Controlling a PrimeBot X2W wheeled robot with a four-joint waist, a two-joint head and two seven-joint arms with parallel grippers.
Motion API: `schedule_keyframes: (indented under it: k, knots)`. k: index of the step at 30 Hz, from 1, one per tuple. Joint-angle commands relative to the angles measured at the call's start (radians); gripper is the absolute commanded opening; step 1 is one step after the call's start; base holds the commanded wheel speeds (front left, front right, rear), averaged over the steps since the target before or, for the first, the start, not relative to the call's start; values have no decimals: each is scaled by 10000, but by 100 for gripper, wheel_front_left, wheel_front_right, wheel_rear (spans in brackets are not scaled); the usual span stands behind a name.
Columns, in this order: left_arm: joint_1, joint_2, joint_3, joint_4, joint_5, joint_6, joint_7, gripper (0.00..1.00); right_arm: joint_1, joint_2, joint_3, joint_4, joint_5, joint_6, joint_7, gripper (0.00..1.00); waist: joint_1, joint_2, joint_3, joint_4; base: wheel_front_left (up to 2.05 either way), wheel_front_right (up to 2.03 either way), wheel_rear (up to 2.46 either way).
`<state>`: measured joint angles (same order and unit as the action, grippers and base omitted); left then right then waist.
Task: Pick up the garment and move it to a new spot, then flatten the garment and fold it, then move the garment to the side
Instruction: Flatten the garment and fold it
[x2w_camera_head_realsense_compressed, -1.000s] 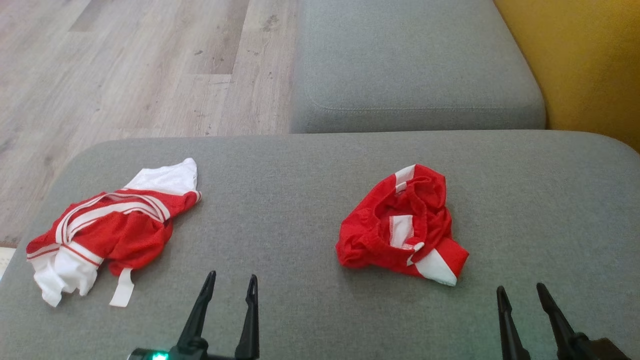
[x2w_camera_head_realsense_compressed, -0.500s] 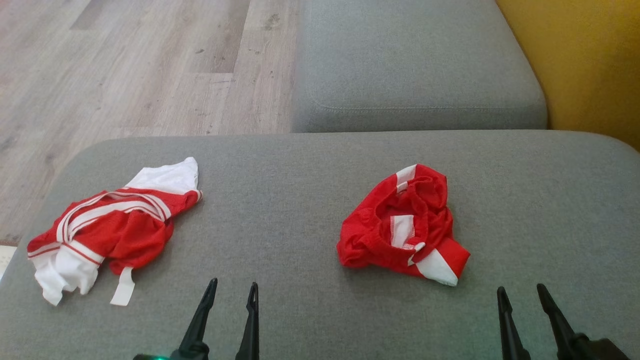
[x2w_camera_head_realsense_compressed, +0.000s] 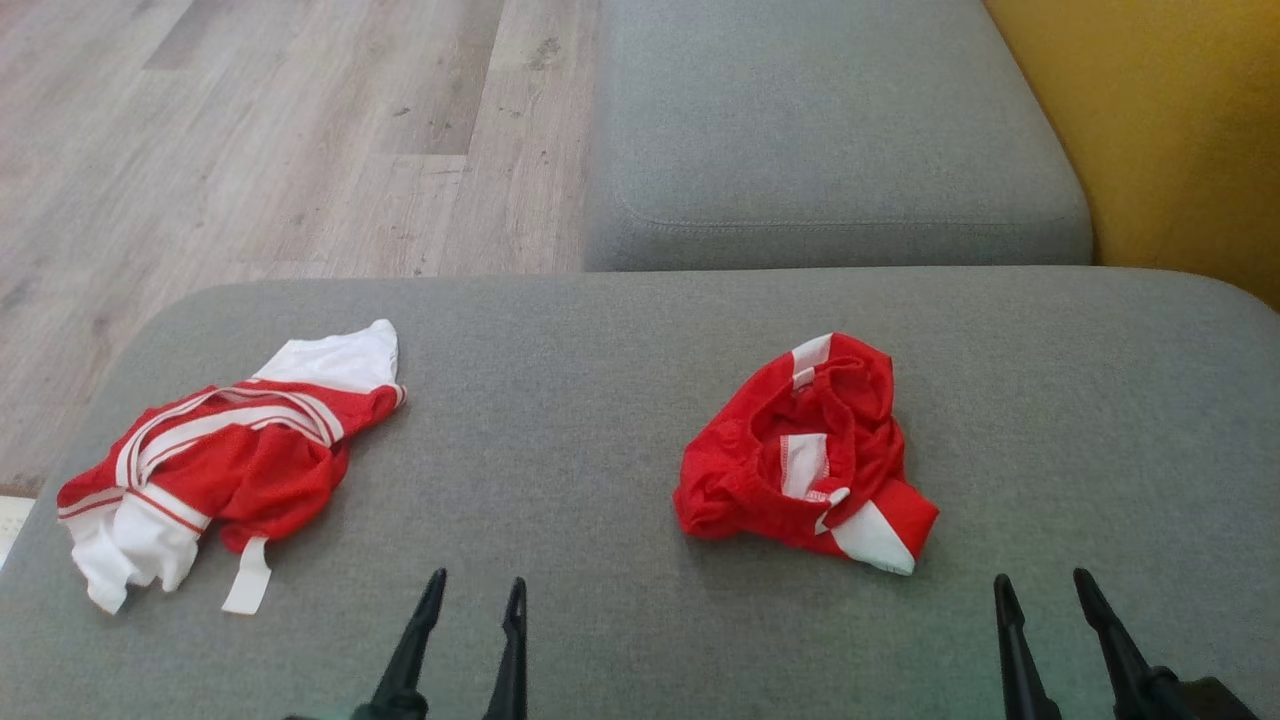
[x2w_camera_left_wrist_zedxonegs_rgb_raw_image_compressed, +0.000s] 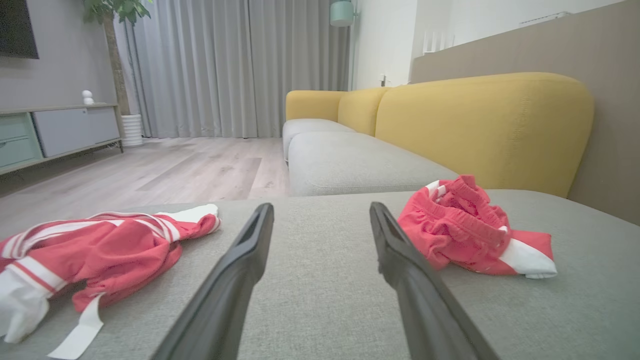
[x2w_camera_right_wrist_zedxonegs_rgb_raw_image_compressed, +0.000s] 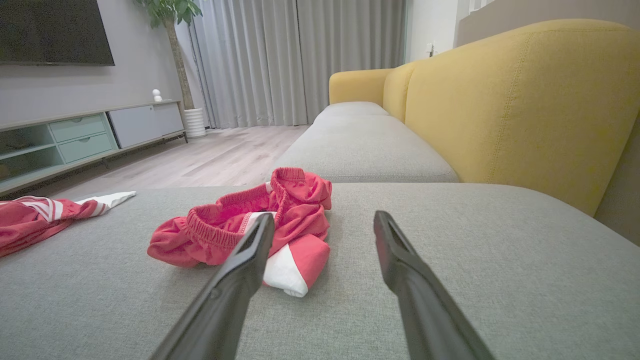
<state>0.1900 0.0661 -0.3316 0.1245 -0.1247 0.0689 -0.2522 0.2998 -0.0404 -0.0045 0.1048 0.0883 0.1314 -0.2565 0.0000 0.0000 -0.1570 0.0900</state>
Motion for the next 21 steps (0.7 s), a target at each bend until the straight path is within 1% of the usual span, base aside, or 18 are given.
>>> schedule_keyframes:
  k: [1, 3, 6, 8, 13, 18, 21]
  knots:
    - [-530, -155, 171, -253, -65, -52, -95, 100, -356, -99, 220, -285, 81, -7, -53, 100, 0, 0, 7, -17, 0, 0, 0]
    - [-721, -156, -43, -123, -119, -204, -95, 100, -377, -99, 261, -316, 71, -7, -53, 100, 0, 0, 53, -74, 0, 0, 0]
    - [-1288, -157, -674, 520, -74, -626, -62, 100, -424, -99, 335, -372, 67, -7, -53, 100, 0, 0, 170, -207, 0, 0, 0]
    - [-1910, -157, -1161, 1018, -63, -869, 331, 100, -465, -99, 393, -395, 24, -7, -53, 100, 0, 0, 267, -337, 0, 0, 0]
    - [-3717, -157, -2325, 1468, -514, -1071, 1912, 100, -671, -99, 535, -385, -35, -7, -53, 100, 0, 0, 635, -853, 0, 0, 0]
    - [-5291, -157, -3890, 1709, -876, -1315, 3722, 100, -939, -99, 679, -375, -78, -7, -53, 100, 0, 0, 1153, -1393, 0, 0, 0]
    - [-6073, -158, -4714, 1912, -964, -1337, 4657, 100, -1057, -99, 786, -356, -93, -7, -53, 100, 0, 0, 1428, -1715, 0, 0, 0]
